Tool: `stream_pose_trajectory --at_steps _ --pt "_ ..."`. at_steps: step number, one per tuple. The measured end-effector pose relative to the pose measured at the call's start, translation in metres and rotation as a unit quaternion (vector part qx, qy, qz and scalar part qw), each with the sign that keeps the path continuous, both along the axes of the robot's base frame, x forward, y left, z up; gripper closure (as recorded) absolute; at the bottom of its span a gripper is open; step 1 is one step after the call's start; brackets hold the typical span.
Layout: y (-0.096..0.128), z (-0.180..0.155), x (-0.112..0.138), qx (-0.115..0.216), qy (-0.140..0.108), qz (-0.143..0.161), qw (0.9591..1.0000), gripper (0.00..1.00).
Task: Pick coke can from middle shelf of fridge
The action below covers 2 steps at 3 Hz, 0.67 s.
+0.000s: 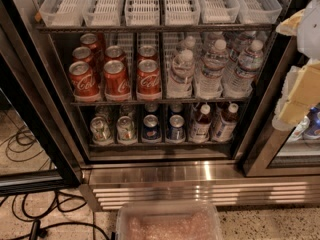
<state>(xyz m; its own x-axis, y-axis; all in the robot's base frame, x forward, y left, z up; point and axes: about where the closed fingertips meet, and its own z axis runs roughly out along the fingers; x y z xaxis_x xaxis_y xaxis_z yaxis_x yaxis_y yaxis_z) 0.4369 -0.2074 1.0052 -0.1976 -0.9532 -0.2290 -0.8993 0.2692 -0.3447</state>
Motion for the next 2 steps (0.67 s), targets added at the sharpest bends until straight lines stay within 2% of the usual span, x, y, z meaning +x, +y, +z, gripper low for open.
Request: stream_pose_trajectory --at_steps 1,2 --pt "0.0 0.0 0.0 0.0 0.0 0.0 1.0 0.0" --pt "0.015 -0.015 0.003 0.026 -0.004 0.002 0.9996 0.0"
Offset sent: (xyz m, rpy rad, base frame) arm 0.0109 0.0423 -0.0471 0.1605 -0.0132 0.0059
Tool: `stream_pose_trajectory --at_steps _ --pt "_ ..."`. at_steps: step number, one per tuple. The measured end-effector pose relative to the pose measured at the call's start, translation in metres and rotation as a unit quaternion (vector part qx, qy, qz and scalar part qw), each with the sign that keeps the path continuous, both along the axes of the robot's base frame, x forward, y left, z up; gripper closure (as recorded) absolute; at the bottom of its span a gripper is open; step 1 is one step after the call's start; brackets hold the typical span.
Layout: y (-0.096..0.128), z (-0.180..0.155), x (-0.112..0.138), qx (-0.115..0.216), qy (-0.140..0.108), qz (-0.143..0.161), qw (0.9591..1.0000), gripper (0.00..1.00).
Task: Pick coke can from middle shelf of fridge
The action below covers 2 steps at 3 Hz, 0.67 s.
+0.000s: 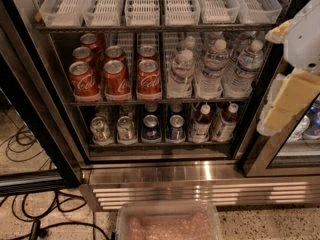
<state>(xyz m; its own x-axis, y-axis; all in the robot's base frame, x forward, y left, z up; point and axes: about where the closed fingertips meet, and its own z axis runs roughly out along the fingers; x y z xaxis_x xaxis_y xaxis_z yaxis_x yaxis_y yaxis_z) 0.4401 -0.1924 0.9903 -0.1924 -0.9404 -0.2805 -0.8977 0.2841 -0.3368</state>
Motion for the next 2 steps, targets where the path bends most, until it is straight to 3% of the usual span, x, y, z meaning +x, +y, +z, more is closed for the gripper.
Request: stream_pose_trajectory --at_steps 1,2 --pt "0.0386 -0.0263 0.0055 0.022 0.014 0.048 0.9985 0.0" --pt "0.0386 -0.0264 0.0055 0.022 0.014 0.048 0.9985 0.0"
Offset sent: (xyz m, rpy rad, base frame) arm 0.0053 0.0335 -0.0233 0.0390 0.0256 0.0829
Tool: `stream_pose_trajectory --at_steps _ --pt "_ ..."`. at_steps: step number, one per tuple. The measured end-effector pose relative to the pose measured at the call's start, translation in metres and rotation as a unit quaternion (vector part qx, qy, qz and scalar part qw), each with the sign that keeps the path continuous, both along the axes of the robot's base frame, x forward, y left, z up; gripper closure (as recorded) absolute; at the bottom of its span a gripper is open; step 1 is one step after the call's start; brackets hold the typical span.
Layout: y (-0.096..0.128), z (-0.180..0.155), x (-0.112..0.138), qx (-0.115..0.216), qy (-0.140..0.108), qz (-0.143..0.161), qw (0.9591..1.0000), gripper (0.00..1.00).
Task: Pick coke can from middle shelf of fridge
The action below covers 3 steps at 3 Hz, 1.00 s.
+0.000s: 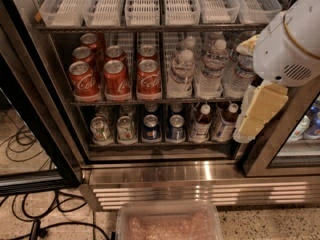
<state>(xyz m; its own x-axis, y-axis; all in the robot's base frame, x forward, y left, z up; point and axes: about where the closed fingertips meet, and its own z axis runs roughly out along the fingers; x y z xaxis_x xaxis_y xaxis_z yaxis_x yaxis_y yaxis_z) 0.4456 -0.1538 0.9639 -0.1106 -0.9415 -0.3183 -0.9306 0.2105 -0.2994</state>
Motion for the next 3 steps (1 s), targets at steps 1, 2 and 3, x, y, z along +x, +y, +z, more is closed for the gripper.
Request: stream_pose_trajectory --at_steps 1,2,3 --pt "0.009 -0.015 -0.002 0.031 -0.009 -0.013 0.9994 0.0" --pt "0.038 -0.047 0.007 0.095 -0.004 -0.033 0.9949 0.0" --pt "0.071 -0.062 0.022 0.14 -0.01 -0.029 0.9897 0.0"
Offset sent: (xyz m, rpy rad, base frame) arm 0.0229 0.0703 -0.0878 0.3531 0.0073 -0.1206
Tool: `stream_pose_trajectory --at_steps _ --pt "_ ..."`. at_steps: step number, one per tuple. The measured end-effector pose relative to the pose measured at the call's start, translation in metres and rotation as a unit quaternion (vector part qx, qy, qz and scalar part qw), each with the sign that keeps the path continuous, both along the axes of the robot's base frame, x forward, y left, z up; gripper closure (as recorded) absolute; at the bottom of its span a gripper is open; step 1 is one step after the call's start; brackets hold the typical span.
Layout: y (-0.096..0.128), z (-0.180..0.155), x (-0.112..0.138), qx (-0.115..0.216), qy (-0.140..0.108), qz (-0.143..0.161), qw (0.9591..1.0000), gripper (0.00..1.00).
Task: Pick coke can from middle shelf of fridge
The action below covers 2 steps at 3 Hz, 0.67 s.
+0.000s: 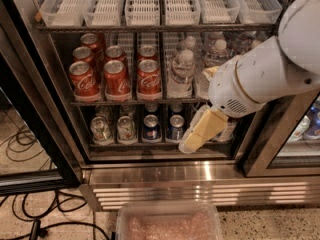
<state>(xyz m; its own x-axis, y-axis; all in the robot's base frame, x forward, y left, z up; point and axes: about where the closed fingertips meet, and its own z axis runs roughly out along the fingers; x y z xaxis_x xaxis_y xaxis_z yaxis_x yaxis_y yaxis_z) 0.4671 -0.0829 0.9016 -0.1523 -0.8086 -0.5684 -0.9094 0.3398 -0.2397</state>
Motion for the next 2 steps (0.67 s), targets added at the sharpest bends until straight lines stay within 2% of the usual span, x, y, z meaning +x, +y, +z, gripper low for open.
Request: stream_pose_trajectory --at_steps 1,2 --pt "0.0338 -0.0056 0.01 0.042 -0.01 0.016 0.9989 0.0" --pt "0.0339 -0.0057 0.01 0.042 -0.01 0.016 0.9989 0.0"
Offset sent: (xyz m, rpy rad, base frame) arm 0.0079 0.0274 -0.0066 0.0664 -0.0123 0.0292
